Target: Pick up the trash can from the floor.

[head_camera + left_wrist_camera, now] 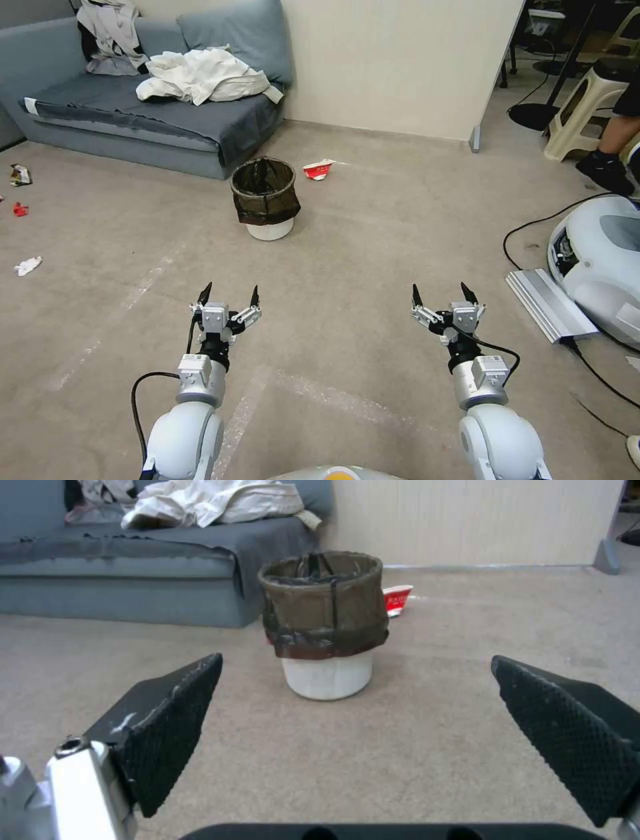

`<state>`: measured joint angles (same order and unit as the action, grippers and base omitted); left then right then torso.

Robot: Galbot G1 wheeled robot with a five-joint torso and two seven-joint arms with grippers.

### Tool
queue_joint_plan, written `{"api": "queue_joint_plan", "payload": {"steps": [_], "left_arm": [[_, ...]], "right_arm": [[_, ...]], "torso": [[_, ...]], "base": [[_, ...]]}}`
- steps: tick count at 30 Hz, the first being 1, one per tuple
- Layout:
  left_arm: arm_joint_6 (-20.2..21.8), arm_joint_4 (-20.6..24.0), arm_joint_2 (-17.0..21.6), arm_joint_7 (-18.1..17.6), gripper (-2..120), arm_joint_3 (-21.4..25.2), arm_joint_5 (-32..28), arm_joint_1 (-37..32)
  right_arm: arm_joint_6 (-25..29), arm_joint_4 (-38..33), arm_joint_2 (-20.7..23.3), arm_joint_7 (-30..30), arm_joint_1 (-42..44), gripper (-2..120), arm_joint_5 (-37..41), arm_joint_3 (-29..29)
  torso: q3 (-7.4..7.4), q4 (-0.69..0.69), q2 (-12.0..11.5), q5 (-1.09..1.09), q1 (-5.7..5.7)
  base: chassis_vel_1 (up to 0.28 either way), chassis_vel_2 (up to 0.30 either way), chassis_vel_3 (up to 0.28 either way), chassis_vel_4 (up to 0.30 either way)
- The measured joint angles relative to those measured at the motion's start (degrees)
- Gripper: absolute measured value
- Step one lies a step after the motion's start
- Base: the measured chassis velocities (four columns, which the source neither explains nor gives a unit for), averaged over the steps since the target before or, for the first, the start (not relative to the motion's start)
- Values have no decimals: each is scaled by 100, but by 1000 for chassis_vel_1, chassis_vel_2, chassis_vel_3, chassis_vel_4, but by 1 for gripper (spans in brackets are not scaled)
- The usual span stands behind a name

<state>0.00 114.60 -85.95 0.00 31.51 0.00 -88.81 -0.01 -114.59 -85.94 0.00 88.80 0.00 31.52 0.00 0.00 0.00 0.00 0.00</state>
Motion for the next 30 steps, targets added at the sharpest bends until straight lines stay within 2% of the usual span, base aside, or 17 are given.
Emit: {"api": "queue_joint_plan", "payload": {"steps": [30], "left_arm": [[0,0,0,0,100,0,0,0]], "right_arm": [[0,0,0,0,0,100,0,0]], "torso": [[0,0,0,0,0]], "base": [[0,0,0,0]]}}
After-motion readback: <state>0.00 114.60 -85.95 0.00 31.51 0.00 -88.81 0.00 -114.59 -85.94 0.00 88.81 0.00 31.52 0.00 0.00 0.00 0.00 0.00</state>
